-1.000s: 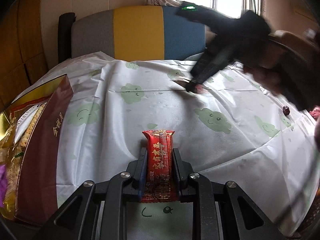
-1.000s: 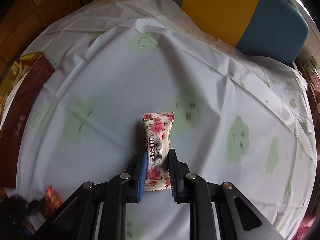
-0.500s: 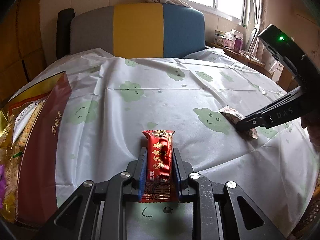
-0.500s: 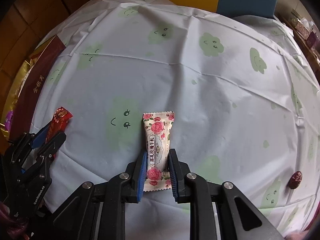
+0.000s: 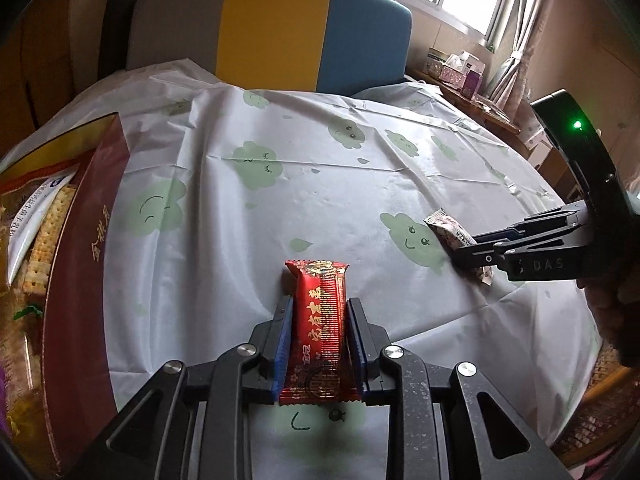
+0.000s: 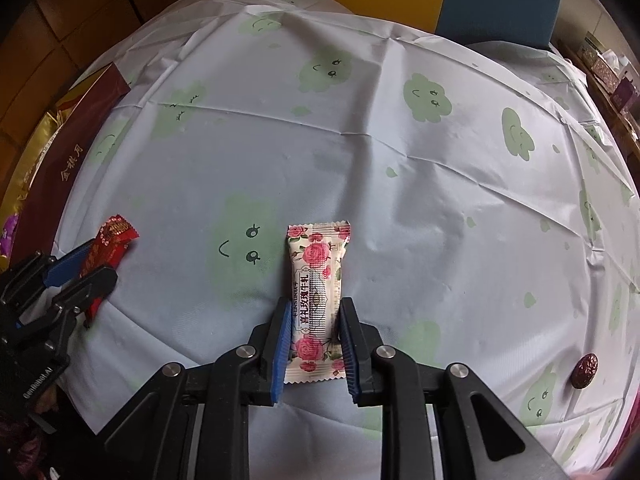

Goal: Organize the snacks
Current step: 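Lift the red bar toward the box with the left tool while the right holds the pink candy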

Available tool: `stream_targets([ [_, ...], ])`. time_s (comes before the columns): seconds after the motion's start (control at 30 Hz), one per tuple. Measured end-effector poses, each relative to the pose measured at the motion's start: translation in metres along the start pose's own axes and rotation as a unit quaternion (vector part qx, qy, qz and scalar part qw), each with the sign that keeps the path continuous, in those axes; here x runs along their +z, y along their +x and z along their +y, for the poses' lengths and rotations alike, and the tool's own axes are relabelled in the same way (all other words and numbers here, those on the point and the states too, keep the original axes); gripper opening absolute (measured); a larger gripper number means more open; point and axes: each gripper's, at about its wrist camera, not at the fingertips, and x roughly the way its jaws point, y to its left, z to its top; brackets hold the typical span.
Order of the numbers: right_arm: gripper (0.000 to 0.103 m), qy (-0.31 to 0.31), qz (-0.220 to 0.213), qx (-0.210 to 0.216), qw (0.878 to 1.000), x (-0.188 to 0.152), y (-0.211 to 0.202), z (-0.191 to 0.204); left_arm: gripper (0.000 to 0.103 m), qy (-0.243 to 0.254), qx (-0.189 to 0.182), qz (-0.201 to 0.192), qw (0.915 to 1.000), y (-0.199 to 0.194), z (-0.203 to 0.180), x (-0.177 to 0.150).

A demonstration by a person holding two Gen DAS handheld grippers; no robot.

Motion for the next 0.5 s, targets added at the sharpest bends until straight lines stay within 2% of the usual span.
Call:
stream_targets([
  [0.2,0.023,-0.002,0.001,-0.001,1.0,0.005,0.007,0.006,0.026,0.017,0.015,0.012,0.9997,-0.002,-0.005,-0.002],
  [0.27,0.023,-0.009,-0.001,-0.006,1.0,0.005,0.008,0.01,0.022,0.022,0.027,0.009,0.9994,-0.004,-0.008,-0.005],
  [0.5,0.024,-0.016,-0.003,-0.013,1.0,0.003,0.009,0.017,0.022,0.012,0.038,0.005,0.9992,-0.015,-0.016,-0.017],
])
